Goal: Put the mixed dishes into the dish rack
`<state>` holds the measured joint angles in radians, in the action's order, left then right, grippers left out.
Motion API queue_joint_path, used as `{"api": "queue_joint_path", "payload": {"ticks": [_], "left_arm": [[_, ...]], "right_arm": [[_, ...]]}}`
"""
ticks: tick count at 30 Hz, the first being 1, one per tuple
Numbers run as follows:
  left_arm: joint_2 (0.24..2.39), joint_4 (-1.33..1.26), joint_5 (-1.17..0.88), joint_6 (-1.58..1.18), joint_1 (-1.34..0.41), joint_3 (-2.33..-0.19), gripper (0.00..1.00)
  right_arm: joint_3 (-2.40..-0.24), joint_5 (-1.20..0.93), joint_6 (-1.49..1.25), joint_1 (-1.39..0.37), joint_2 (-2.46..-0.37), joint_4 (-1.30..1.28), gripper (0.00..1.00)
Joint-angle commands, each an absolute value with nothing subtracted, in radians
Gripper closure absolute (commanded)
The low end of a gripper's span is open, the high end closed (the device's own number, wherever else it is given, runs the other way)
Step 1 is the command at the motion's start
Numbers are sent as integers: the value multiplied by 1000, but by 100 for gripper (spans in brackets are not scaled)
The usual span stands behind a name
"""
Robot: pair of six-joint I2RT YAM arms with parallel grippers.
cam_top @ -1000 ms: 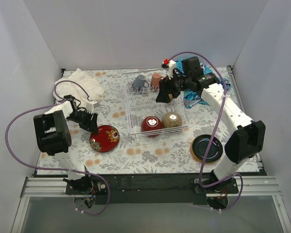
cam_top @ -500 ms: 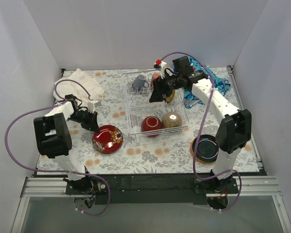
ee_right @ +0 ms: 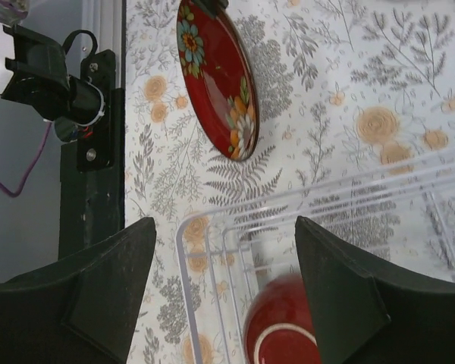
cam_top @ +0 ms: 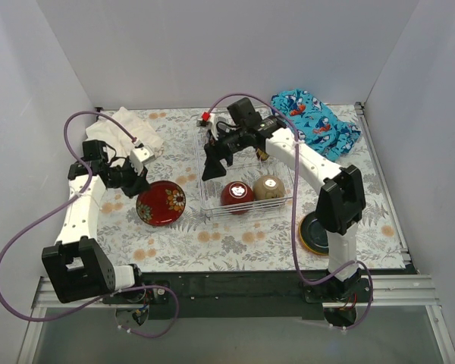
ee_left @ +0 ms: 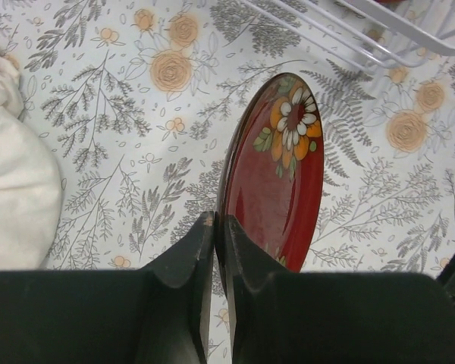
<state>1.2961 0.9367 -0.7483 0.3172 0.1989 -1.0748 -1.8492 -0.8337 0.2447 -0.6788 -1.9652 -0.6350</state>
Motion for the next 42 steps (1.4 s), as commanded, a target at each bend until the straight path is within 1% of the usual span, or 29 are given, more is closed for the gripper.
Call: {"api": "queue_joint_path", "payload": {"ticks": [1,6,10,16,19,20,23,24,25,26,28,29,31,32,33,34,35,36,37,39,40,42], "left_arm": [[1207,1014,-854,359,196,-1117,100],[1169,1081,-900,365,187,-1170,100],[1160,1075,-914,316,161,-1204,100],[1140,964,-952,166,110,-1200,100],[1140,904,-965,111,104,-1193,100],[1143,897,-966,107,103,-1190,100],[1152,873,-957,91,98,-1186,100],[1154,858,-956,87,98,-1180,100],[1155,848,-956,81,95,-1177,100],[1157,836,-954,62,94,-1172,100],[1155,781,-954,29,92,-1155,100],[1152,755,-953,-26,91,-1144,100],[1137,637,-921,-98,89,-1102,100],[1128,583,-904,-141,87,-1088,98],[1108,475,-853,-226,86,-1074,71],[1100,413,-829,-286,83,-1051,61],[1089,347,-789,-349,84,-1048,56],[1082,240,-751,-468,83,-1051,52],[1072,198,-662,-510,84,-1061,42],[1063,64,-568,-593,83,-1062,36],[1060,20,-481,-651,84,-1057,31],[1069,-64,-437,-672,83,-1049,30]], "right_arm": [[-1974,-884,284,-736,-2022,-621,18],[-2089,-859,287,-761,-2112,-614,17],[-2163,-868,276,-768,-2180,-607,16],[-2212,-922,212,-784,-2241,-562,16],[-2230,-942,178,-790,-2264,-546,21],[-2227,-954,169,-793,-2267,-532,26],[-2212,-994,153,-799,-2261,-528,38],[-2204,-1002,150,-801,-2258,-528,39],[-2195,-1009,150,-804,-2252,-528,43],[-2180,-1020,149,-804,-2243,-528,57],[-2165,-1029,143,-805,-2232,-529,72],[-2149,-1034,143,-805,-2220,-528,85],[-2135,-1026,137,-804,-2204,-534,94],[-2134,-991,133,-802,-2186,-541,99],[-2132,-964,130,-801,-2172,-546,99],[-2135,-933,121,-793,-2158,-557,99],[-2137,-848,115,-787,-2123,-561,99],[-2135,-810,109,-778,-2103,-564,99],[-2132,-781,92,-753,-2080,-565,99],[-2123,-680,66,-724,-2008,-558,99],[-2114,-637,45,-688,-1982,-557,99],[-2106,-520,8,-649,-1913,-548,99]]}}
